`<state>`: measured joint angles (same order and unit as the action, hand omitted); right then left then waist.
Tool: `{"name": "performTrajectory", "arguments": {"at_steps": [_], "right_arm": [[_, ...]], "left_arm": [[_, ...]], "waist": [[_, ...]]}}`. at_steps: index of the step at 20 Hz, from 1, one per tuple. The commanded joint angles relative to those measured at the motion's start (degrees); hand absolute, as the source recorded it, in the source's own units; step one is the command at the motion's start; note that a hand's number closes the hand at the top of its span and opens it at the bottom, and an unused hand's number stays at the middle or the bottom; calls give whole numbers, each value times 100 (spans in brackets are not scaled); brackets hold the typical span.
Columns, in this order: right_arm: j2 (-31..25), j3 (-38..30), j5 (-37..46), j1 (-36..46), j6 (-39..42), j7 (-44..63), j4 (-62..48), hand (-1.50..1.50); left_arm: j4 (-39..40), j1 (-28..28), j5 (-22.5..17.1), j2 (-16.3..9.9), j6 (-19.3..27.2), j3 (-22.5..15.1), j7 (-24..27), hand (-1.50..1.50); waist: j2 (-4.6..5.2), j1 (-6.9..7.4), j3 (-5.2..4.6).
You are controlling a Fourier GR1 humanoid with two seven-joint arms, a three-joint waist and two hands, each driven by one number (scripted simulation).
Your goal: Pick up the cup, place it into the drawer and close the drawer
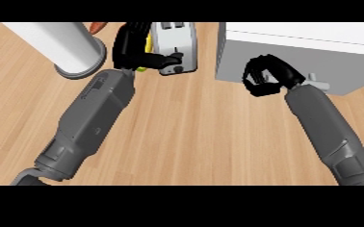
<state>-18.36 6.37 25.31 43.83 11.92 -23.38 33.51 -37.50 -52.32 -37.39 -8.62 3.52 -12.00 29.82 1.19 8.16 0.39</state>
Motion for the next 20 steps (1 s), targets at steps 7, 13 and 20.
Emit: {"name": "performTrajectory", "arguments": {"at_steps": [7,13,20], "right_arm": [[-687,-752,-393,963,4,342,-356,150],[-813,-848,-595,939,315,397,-121,150],[-973,-913,-770,760,614,466,101,150]], "left_arm": [[-269,335,-8,-248,-362,-78,-112,-150],[-403,323,-27,-241,-461,-113,-182,-150],[-503,504,-110,-272,-650,-101,-208,-150]], "waist": [[148,350,-14],[147,413,-17],[166,486,-22]]}}
